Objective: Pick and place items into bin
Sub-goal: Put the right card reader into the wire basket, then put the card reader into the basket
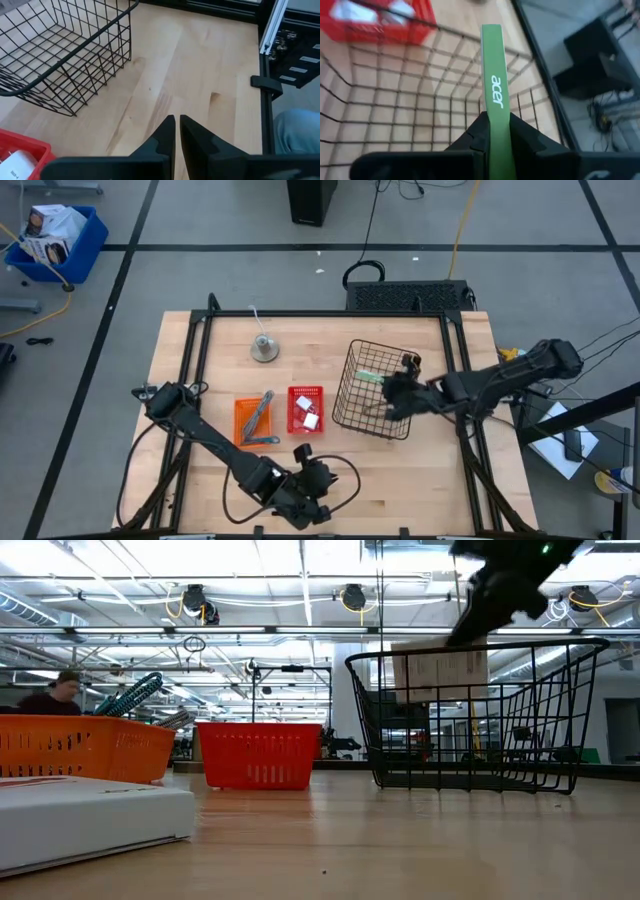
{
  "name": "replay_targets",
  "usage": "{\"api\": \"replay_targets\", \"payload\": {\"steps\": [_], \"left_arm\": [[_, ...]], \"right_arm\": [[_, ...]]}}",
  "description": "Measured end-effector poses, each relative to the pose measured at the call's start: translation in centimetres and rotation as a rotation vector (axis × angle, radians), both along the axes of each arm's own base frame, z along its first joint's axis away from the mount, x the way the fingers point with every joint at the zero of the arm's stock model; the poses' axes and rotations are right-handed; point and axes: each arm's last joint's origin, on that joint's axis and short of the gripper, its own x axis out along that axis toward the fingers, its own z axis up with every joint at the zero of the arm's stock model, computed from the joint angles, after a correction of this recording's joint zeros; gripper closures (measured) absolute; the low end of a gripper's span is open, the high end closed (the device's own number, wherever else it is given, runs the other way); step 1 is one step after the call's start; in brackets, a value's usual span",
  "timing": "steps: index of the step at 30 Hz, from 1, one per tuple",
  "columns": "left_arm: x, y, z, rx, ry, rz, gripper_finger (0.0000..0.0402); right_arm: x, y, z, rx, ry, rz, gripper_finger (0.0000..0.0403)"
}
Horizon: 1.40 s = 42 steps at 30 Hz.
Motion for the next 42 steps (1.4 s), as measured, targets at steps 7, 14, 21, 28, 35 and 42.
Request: {"api": "replay_targets", "payload": {"steps": [7, 14, 21, 28, 35, 42], "left_arm": [[0.0, 0.0, 0.0, -0.003, -0.002, 0.000, 0.0371], [-0.1, -0.3, 0.1, -0.005, -0.007, -0.009, 0.0371], [-0.1, -0.3, 0.1, -0.006, -0.007, -0.008, 0.0371], [-0.1, -0.3, 0.1, -0.007, -0.006, -0.009, 0.0371], [-0.1, -0.3, 0.1, -0.007, -0.006, -0.009, 0.0371], [-0.1, -0.3, 0.1, -0.006, -0.006, -0.009, 0.0371]], "right_arm": [[0.1, -2.6, -2.7, 0.078, 0.037, -0.053, 0.0366], [0.2, -3.4, -4.2, 0.161, 0.016, -0.035, 0.0357], [0.3, -3.3, -4.4, 0.206, 0.009, 0.004, 0.0357], [0.3, -3.0, -4.4, 0.284, 0.023, 0.065, 0.0355], [0.3, -3.0, -4.5, 0.306, 0.014, 0.042, 0.0325], [0.0, -2.9, -5.1, 0.339, 0.029, 0.037, 0.0269]]}}
